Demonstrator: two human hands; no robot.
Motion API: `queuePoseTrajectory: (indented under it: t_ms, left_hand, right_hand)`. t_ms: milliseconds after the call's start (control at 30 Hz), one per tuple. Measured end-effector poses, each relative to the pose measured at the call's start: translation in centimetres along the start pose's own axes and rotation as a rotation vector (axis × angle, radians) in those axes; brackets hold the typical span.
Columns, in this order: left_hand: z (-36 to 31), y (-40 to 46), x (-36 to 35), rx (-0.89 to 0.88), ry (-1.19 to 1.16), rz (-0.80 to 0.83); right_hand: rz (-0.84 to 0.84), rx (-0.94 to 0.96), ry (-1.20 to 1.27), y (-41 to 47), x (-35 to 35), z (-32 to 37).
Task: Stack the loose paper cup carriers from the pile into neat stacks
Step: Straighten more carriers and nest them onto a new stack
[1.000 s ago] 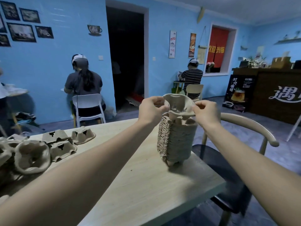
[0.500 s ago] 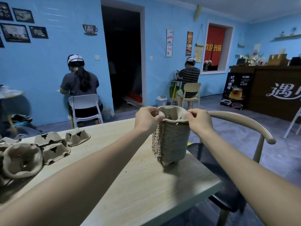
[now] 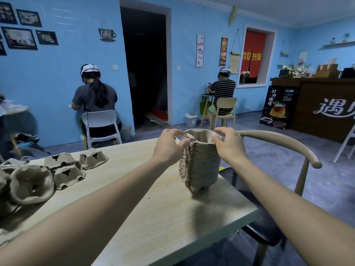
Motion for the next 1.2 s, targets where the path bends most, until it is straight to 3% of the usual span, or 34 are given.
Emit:
queuePoseTrajectory:
  t_ms: [267,700,1200]
  left_hand:
    - [1.8,-6.2,4.8,-0.033,0.103,-0.028]
    - [9.2,-20.7,13.8,0.141,0.231,-0.058]
    - [17.0,-32.9,22.9,0.344,0.371,-0.346]
  right_hand:
    - [0.002,0.161,0.050,-6.3,-1.5,4.3]
    - [0.345,0.158,0.079,-20.2,-13.8,6.3]
    - [0.607,0.246,0.052,-31.1,-25.8,9.9]
Point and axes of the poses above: each hand's wrist, its own y-axis towards the middle knuckle, its own x-axis out of the back of the hand, z = x × y, the point moved 9 cm from there along y, towards the middle knuckle, and after that the axes turned 14 degrees about -x, right-handed, at the moved point
